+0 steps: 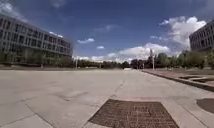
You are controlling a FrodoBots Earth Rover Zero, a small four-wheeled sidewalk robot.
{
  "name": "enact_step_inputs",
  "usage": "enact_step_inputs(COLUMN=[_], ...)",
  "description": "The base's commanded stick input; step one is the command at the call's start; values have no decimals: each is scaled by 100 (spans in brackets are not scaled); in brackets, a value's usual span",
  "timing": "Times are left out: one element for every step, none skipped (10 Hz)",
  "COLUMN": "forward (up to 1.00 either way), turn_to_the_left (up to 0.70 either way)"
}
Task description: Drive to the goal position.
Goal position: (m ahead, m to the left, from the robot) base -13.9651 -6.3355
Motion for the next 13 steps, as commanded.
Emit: enact_step_inputs(forward=[0, 0, 0, 0, 0, 0, 0, 0, 0, 0, 0, 0, 0], turn_to_the_left=[97, 97, 98, 99, 100, 100, 100, 100, 100, 100, 99, 99, 99])
